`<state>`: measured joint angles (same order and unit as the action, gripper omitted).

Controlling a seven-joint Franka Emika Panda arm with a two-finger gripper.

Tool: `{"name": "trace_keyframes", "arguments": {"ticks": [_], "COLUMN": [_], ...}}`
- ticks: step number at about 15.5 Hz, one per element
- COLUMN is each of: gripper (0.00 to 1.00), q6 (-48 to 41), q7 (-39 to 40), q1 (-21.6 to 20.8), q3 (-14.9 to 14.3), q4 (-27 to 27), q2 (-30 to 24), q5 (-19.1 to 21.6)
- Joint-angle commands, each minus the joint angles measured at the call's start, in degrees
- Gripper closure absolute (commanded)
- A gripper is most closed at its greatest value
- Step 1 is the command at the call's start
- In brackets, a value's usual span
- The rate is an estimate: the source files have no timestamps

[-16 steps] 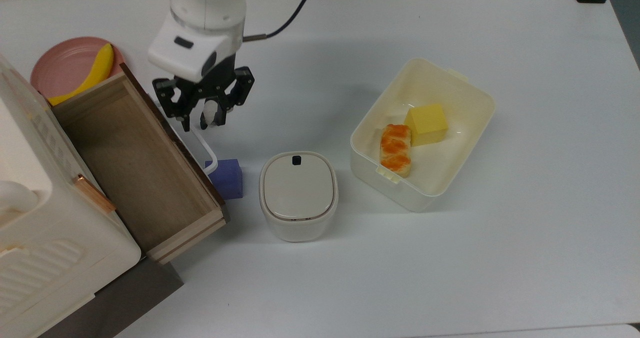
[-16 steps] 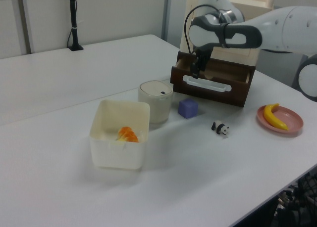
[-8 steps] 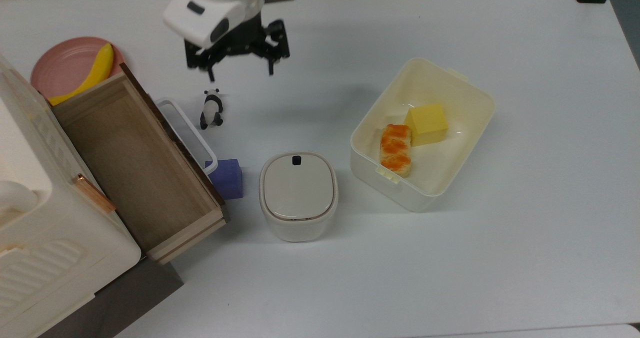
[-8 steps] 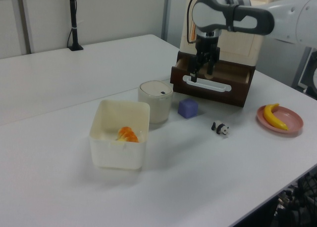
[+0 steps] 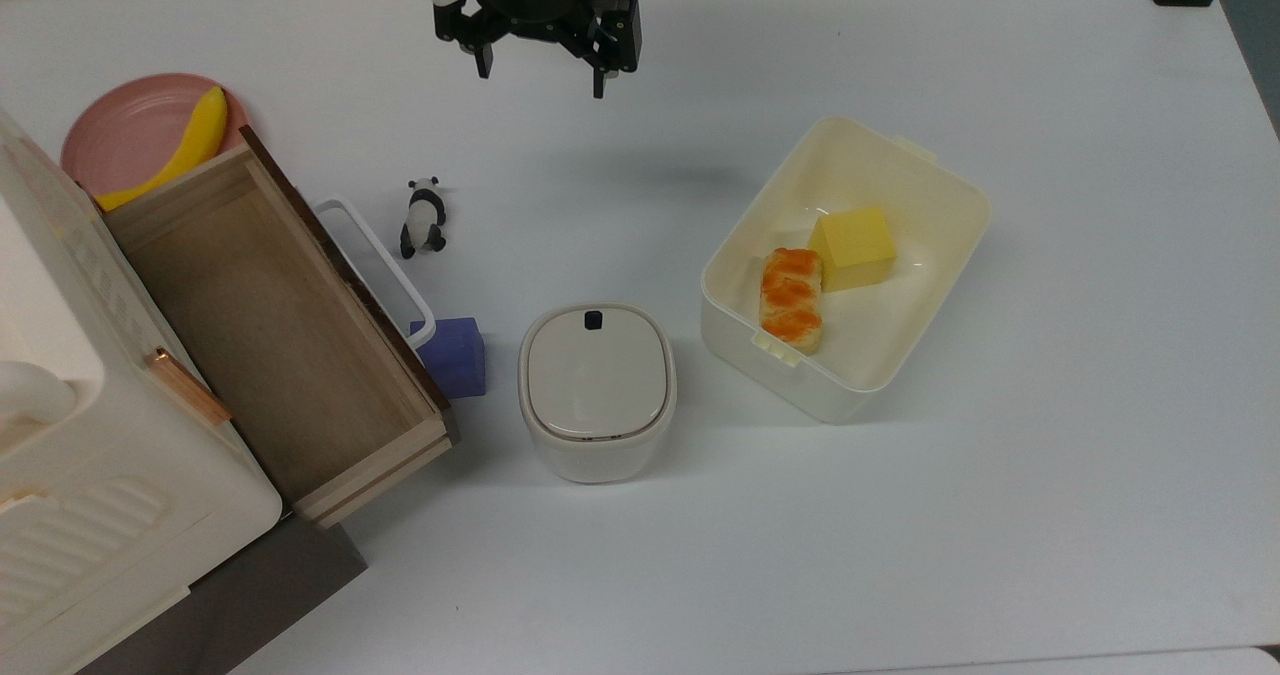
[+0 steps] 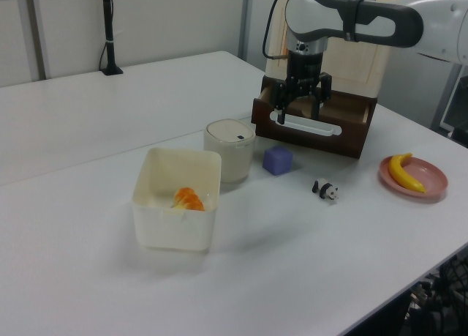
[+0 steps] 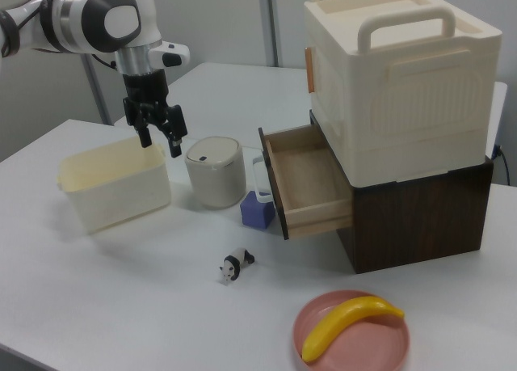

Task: Slide open the drawer

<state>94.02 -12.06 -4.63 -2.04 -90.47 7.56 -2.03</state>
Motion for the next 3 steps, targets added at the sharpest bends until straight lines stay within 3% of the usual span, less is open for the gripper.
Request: {"name": "trace_keyframes", "arguments": {"ticks": [1,3], "gripper": [0.00,0.00], "q6": [0.37,0.28], "q7": [-0.07,2.55], "q1": [1.03,1.12], "q3": [0.46,0.37], "q4": [-3.40,-3.40], "q2": [-2.82,-2.82], "q5": [-0.95,-1.31]}}
